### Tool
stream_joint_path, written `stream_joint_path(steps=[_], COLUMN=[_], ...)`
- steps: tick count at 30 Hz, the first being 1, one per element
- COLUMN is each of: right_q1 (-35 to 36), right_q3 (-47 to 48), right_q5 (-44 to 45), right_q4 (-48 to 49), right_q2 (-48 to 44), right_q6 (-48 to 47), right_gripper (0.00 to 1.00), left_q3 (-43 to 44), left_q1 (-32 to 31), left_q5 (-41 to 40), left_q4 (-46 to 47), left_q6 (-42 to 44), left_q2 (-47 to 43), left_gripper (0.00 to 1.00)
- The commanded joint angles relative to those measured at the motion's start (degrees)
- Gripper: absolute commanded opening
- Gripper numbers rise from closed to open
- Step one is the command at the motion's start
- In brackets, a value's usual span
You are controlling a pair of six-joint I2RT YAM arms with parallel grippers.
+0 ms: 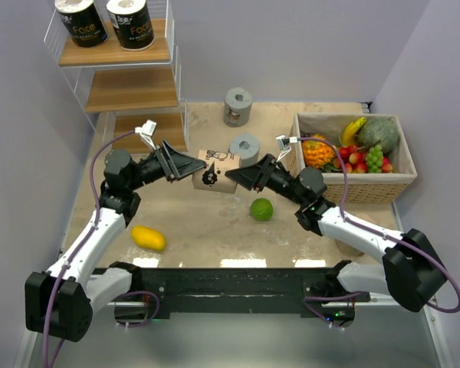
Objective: Place and organize the paper towels onto the shelf
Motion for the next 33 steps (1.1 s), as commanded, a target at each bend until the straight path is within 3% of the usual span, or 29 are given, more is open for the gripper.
stream_joint_path(steps=[1, 4, 6, 10, 13, 16, 22, 27, 30, 33], right_q1=[0.5, 0.5, 0.5, 1.1, 2.6, 4.6, 11.2, 16.3, 17.8, 17.9], right_q3=[4.6, 5.2, 6.9, 12.2, 17.3, 23.4, 35.2, 43.7, 47.7, 48.5], right_q5=[1.6, 3.9, 5.1, 9.4, 12.9, 16.8, 25.6, 31.8, 32.8, 31.8], right_q4=[-6.3, -13.4, -20.2, -33.0, -42.1, -47.8, -58.0, -64.9, -67.4, -67.8], right_q2=[-2.7, -3.7, -3.6, -0.7, 3.1, 7.9, 21.2, 30.7, 33.5, 33.0], right_q6=[-5.5, -10.5, -14.3, -22.8, -26.8, -28.5, -30.6, -32.6, -33.0, -33.0], right_gripper=[0.48, 0.4, 0.37, 0.36, 0.36, 0.37, 0.38, 0.37, 0.41, 0.55], left_q3=[2.4, 5.9, 7.5, 12.9, 16.9, 17.0, 12.4, 10.5, 9.9, 9.9], left_q1=[-0.6, -0.6, -0.6, -0.3, -0.2, -0.2, -0.2, -0.2, -0.2, -0.2], left_q5=[-3.1, -8.0, -15.7, -35.4, -44.9, -56.7, -64.0, -64.3, -60.9, -55.3], left_q4=[-4.6, -13.0, -20.7, -36.8, -45.2, -48.0, -47.4, -47.9, -47.3, -46.5], left_q6=[5.7, 11.9, 16.4, 23.8, 26.3, 29.2, 33.6, 35.7, 38.4, 41.6], left_q2=[0.0, 0.8, 0.5, -0.1, -0.1, -3.2, -12.0, -13.7, -13.5, -12.2], left_gripper=[0.71, 0.76, 0.8, 0.87, 0.88, 0.88, 0.87, 0.87, 0.87, 0.86])
